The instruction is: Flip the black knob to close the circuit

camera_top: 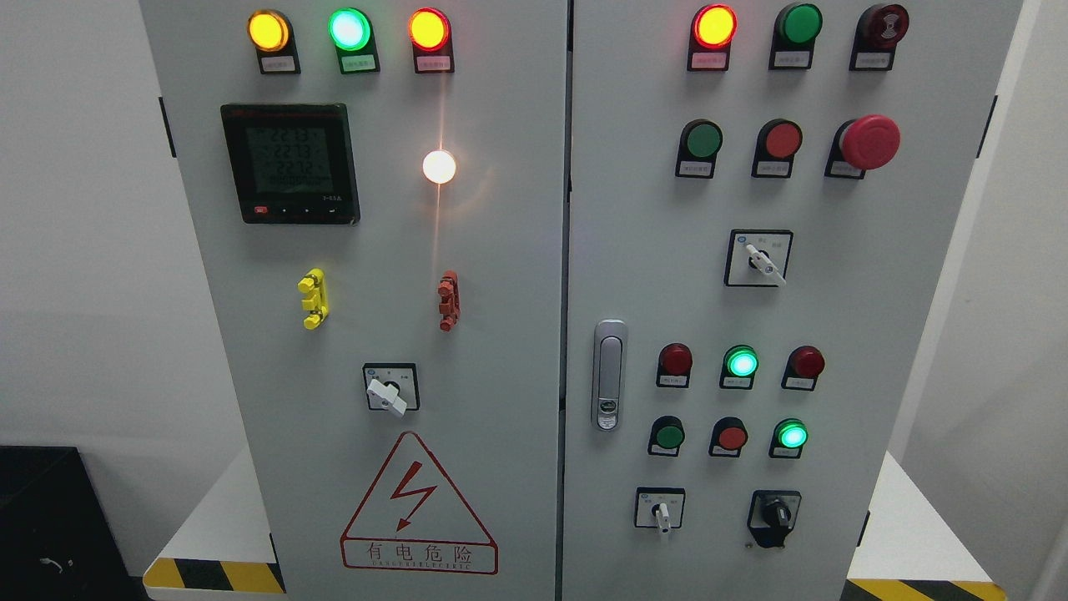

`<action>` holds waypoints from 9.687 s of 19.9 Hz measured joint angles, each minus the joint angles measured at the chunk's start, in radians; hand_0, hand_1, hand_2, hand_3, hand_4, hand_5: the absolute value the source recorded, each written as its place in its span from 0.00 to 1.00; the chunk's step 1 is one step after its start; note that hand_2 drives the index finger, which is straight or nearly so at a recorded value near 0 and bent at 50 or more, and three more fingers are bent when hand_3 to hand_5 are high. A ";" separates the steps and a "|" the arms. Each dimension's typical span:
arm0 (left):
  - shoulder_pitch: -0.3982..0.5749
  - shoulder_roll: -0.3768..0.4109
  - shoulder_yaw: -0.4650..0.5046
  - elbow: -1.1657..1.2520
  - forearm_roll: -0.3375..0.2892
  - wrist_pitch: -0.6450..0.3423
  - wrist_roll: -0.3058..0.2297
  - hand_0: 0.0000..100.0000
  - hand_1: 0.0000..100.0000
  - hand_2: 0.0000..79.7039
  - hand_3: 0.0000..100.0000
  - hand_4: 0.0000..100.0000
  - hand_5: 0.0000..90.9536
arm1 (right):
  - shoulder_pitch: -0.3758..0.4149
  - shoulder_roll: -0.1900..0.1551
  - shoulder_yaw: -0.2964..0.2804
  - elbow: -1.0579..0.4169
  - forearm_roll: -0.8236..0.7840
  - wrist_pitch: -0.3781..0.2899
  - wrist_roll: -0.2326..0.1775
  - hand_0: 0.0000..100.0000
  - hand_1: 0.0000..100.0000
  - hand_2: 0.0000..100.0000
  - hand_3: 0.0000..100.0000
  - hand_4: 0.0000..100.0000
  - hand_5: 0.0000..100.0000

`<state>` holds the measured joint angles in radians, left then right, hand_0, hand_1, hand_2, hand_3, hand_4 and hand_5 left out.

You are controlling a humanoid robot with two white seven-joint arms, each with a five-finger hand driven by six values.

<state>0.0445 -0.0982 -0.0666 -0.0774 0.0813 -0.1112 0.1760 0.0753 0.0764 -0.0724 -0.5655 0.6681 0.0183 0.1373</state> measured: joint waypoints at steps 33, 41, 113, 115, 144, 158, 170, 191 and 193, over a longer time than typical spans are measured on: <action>0.000 0.000 0.000 0.000 0.000 0.000 0.000 0.12 0.56 0.00 0.00 0.00 0.00 | 0.007 0.039 -0.079 -0.932 0.492 0.109 -0.078 0.00 0.00 0.84 1.00 0.93 0.91; 0.000 0.000 0.000 0.000 0.000 0.000 -0.001 0.12 0.56 0.00 0.00 0.00 0.00 | -0.050 0.043 -0.081 -1.056 0.547 0.153 -0.068 0.00 0.00 0.90 1.00 0.97 0.96; 0.000 0.000 0.000 0.000 0.000 0.000 0.001 0.12 0.56 0.00 0.00 0.00 0.00 | -0.298 0.046 -0.113 -1.123 0.721 0.195 0.013 0.00 0.00 0.89 1.00 0.98 0.97; 0.000 0.000 0.000 0.000 0.000 0.000 0.001 0.12 0.56 0.00 0.00 0.00 0.00 | -0.299 0.046 -0.114 -1.123 0.721 0.195 0.016 0.00 0.00 0.89 1.00 0.98 0.97; 0.000 0.000 0.000 0.000 0.000 0.000 -0.001 0.12 0.56 0.00 0.00 0.00 0.00 | -0.308 0.046 -0.163 -1.127 0.710 0.190 0.020 0.00 0.00 0.89 1.00 0.98 0.97; 0.000 0.000 0.000 0.000 0.000 0.000 -0.001 0.12 0.56 0.00 0.00 0.00 0.00 | -0.313 0.046 -0.182 -1.129 0.706 0.196 0.019 0.00 0.00 0.89 1.00 0.98 0.96; 0.000 0.000 0.000 0.000 0.000 0.000 -0.003 0.12 0.56 0.00 0.00 0.00 0.00 | -0.313 0.049 -0.184 -1.144 0.704 0.184 0.020 0.00 0.00 0.89 1.00 0.98 0.96; 0.000 0.000 0.000 0.000 0.000 0.000 -0.002 0.12 0.56 0.00 0.00 0.00 0.00 | -0.267 0.056 -0.127 -1.161 0.699 0.162 -0.008 0.00 0.00 0.88 1.00 0.97 0.96; 0.000 0.000 0.000 0.000 0.000 0.000 -0.001 0.12 0.56 0.00 0.00 0.00 0.00 | -0.259 0.056 -0.131 -1.165 0.684 0.161 -0.024 0.00 0.00 0.87 1.00 0.97 0.96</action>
<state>0.0445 -0.0982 -0.0665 -0.0773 0.0813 -0.1112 0.1748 -0.1836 0.1322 -0.2032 -1.7307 1.3524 0.1794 0.1128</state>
